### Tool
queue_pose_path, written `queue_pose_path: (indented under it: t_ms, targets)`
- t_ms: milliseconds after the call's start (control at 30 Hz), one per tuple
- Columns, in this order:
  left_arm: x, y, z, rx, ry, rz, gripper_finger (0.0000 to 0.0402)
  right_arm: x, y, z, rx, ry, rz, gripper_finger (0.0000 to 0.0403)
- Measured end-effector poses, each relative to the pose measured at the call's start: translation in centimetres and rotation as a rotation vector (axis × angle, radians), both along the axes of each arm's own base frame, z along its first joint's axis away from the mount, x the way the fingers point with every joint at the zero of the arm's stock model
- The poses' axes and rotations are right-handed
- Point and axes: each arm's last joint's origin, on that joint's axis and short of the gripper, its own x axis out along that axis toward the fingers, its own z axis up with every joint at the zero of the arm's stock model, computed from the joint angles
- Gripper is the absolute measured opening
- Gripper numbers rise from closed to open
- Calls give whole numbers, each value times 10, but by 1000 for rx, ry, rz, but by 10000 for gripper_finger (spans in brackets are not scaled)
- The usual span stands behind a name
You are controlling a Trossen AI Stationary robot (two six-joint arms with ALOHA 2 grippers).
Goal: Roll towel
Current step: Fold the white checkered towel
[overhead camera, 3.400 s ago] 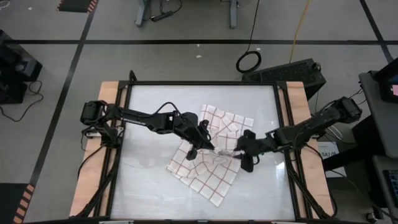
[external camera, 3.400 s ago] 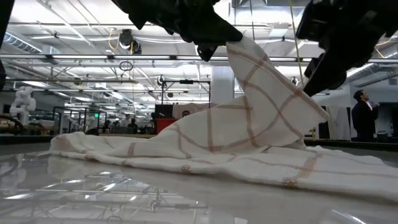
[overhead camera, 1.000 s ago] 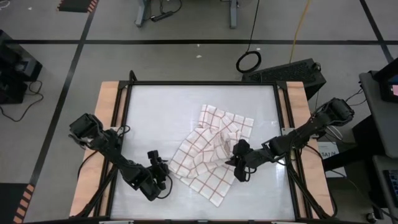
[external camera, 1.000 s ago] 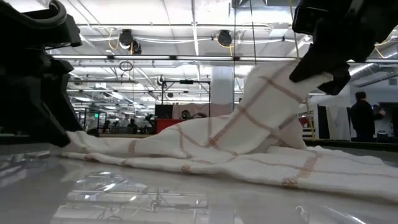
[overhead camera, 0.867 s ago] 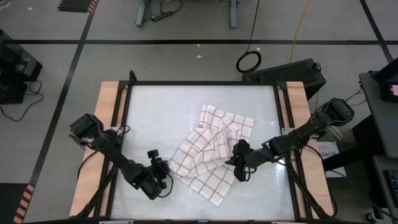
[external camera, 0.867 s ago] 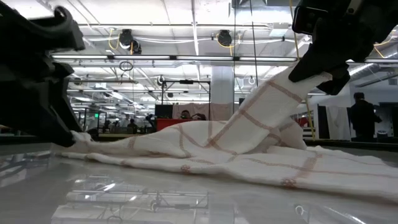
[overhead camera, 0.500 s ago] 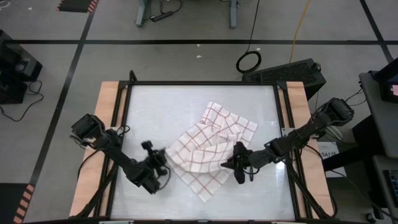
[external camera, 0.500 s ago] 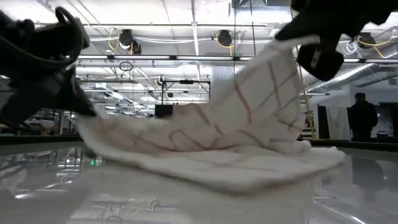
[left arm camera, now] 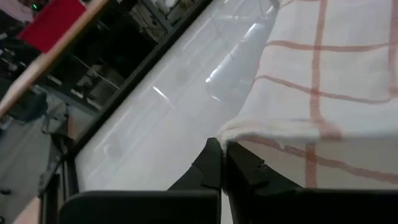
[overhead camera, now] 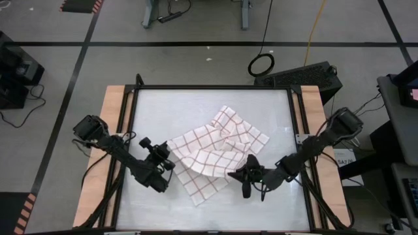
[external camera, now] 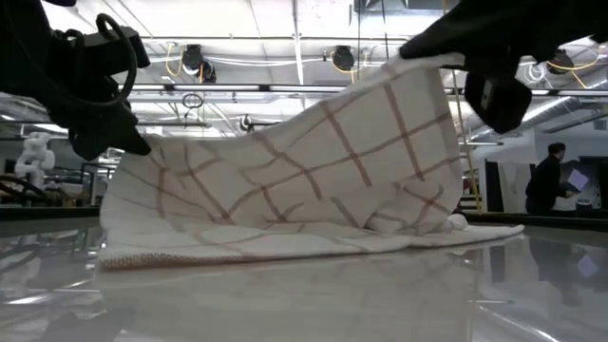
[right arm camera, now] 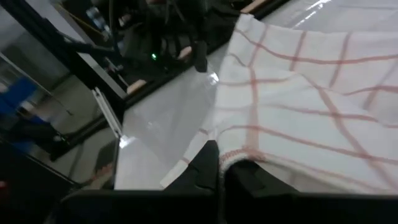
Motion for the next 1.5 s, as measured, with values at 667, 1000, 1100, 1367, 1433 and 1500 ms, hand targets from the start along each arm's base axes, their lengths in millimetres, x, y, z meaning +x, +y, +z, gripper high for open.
queue_pose_path:
  t_ms: [667, 1000, 1100, 1367, 1433, 1500]
  targets:
    - [-14, -29, 2, -233, 310, -155, 250, 75, 23, -24, -70, -254, -51, 2]
    - [11, -83, 1, -118, -33, -574, 253, 81, 9, -5, -149, -302, -87, 2]
    - [24, -82, -4, -73, -53, -584, 253, 82, 6, 2, -165, -338, -95, 2]
    - [28, -62, -19, -25, -3, -448, 253, 77, 2, 28, -218, -391, -83, 2]
    - [22, -55, -19, -5, 6, -386, 253, 75, 1, 34, -234, -396, -82, 2]
    - [15, -49, -19, 30, 17, -341, 252, 73, 1, 38, -251, -388, -77, 2]
